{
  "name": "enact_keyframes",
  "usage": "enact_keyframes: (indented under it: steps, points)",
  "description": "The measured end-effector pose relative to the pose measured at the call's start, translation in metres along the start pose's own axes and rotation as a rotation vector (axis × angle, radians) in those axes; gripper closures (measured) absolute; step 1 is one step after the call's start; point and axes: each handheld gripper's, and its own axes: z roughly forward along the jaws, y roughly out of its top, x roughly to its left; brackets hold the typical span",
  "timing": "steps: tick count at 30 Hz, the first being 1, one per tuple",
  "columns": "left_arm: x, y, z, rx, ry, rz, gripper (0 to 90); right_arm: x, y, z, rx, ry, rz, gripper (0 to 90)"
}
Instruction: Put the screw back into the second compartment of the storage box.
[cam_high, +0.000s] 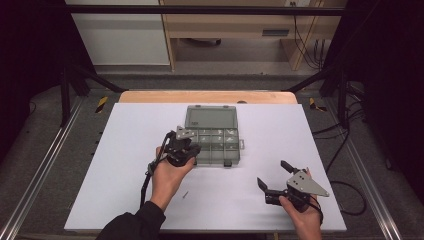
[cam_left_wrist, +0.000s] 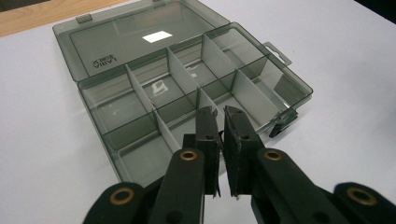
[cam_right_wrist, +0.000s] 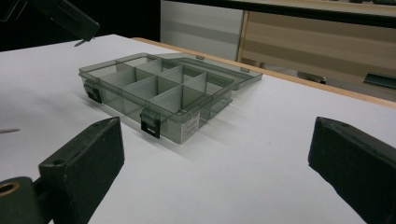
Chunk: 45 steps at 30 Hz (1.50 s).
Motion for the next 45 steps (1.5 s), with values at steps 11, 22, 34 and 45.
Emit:
enact_keyframes:
  steps: [11, 22, 34, 45]
  points:
    - [0.005, 0.008, -0.002, -0.003, 0.018, -0.011, 84.9, 0.000, 0.001, -0.001, -0.007, 0.001, 0.002, 3.8]
    - [0.011, 0.017, 0.006, -0.010, 0.015, -0.017, 84.8, -0.001, 0.001, -0.001, -0.008, -0.001, 0.007, 3.8]
    - [0.015, 0.025, 0.014, -0.011, 0.017, 0.005, 84.9, -0.001, 0.000, -0.001, -0.012, -0.001, 0.010, 3.8]
    - [0.018, 0.029, 0.021, -0.012, 0.023, 0.002, 84.8, -0.001, 0.001, -0.002, -0.014, -0.001, 0.010, 3.8]
